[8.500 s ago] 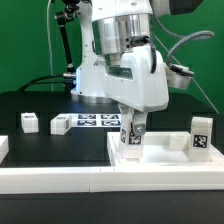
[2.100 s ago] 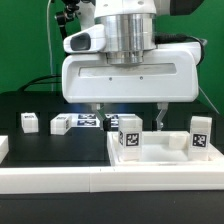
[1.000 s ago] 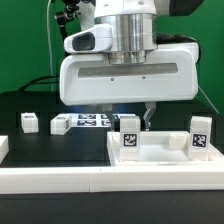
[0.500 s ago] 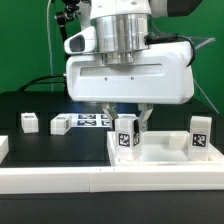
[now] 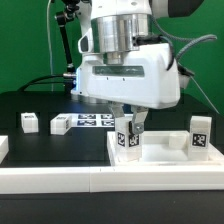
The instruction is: Assemble square table
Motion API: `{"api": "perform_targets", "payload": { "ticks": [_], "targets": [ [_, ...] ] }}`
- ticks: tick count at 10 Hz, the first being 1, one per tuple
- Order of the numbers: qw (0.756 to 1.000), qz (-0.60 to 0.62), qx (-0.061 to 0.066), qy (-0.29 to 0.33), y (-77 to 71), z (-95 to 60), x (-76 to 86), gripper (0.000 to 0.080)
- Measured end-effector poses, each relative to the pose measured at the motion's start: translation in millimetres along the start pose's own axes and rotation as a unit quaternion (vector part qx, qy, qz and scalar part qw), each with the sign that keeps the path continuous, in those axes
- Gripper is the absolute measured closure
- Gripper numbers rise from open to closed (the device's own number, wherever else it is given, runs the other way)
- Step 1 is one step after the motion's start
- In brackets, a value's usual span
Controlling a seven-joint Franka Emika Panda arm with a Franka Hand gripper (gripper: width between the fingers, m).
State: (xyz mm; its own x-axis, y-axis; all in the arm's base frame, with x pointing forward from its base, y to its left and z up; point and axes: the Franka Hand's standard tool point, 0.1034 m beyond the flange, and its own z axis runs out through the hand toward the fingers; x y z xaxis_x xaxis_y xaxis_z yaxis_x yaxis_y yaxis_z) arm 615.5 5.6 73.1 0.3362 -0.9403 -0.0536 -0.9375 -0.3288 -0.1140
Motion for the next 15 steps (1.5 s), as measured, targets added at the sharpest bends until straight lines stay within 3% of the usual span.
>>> {"api": "perform_targets", "payload": {
  "ticks": [3, 7, 8, 9, 10, 11, 15],
  "targets": [
    [0.995, 0.102, 0.003, -0.007, -1.2, 0.7, -3.4, 0.0509],
    [0.997, 0.080, 0.009, -0.012, -1.5, 0.2, 1.0, 0.0509],
    [0.998, 0.066, 0.009, -0.012, -1.5, 0.4, 0.5, 0.0468],
    [0.998, 0.065, 0.009, -0.012, -1.5, 0.5, 0.5, 0.0300],
    [1.000, 0.025, 0.009, -0.012, -1.3, 0.1, 1.6, 0.0300],
    [0.999, -0.040, 0.007, -0.009, -1.3, -0.1, 1.8, 0.0177],
    [0.981, -0.193, 0.008, -0.008, -1.3, 0.5, 0.9, 0.0151]
  ]
}}
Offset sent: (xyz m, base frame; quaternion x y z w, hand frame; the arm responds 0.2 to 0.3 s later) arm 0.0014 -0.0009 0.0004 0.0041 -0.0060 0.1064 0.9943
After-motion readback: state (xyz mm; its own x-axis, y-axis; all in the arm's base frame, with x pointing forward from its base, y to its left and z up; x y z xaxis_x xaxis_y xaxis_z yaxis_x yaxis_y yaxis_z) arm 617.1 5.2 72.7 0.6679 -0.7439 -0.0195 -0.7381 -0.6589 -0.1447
